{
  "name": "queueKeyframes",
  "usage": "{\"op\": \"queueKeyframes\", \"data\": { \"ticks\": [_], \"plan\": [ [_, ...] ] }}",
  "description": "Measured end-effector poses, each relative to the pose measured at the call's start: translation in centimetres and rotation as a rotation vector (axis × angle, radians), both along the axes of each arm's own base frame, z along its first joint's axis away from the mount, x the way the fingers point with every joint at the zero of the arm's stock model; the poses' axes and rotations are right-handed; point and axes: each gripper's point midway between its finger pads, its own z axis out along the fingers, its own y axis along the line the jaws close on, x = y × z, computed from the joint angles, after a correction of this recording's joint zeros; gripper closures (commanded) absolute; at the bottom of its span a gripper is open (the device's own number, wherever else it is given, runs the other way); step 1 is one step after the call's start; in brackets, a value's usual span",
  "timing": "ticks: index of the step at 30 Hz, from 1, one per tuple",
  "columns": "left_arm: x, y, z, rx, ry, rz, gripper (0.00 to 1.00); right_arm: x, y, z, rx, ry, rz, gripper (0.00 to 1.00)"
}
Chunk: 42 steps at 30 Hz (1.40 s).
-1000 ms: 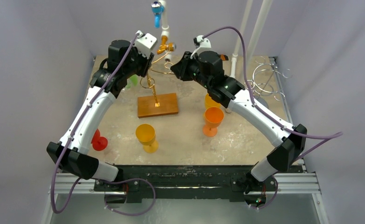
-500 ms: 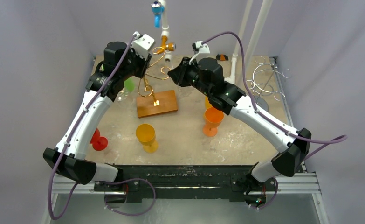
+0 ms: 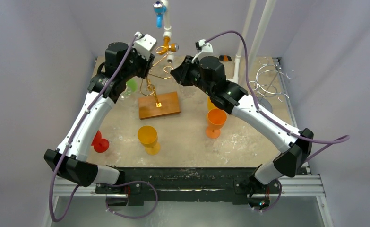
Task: Place the wine glass upside down on the wine glass rack
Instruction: Adjust the wine rack at the center of the board.
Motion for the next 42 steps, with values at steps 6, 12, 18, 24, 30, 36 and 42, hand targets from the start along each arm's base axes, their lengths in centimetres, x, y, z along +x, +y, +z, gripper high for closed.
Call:
{"op": "queueKeyframes", "data": {
  "ticks": [6,12,18,24,30,36,42],
  "plan": [
    [-0.6,-1.0,-0.2,-0.034,0.03,-0.049,0.47,1.6,-0.9,-0.6,0.007,0.02,-0.041,0.8],
    [-1.5,-2.1,2.3,-0.096,0.021,-0.1,0.47,2.1,-1.3,-0.8,0.015,0.036,-0.062,0.81],
    [-2.5,-1.7,3.2,-0.101,0.017,-0.092,0.55,2.1,-1.3,-0.8,0.025,0.044,-0.064,0.82],
    [-2.8,-0.7,-0.2,-0.064,0.088,-0.046,0.61,2.1,-1.4,-1.0,0.039,0.048,-0.072,0.83],
    [-2.3,-0.5,-2.1,-0.045,0.119,-0.023,0.68,2.0,-1.8,-1.2,0.042,0.05,-0.088,0.83],
    [-2.1,-0.6,-2.2,-0.048,0.113,-0.027,0.77,1.6,-2.1,-1.5,0.05,0.056,-0.094,0.84],
    [-2.3,-0.9,-2.2,-0.049,0.115,-0.037,0.78,1.0,-2.1,-1.6,0.081,0.051,-0.109,0.84]
  ]
}}
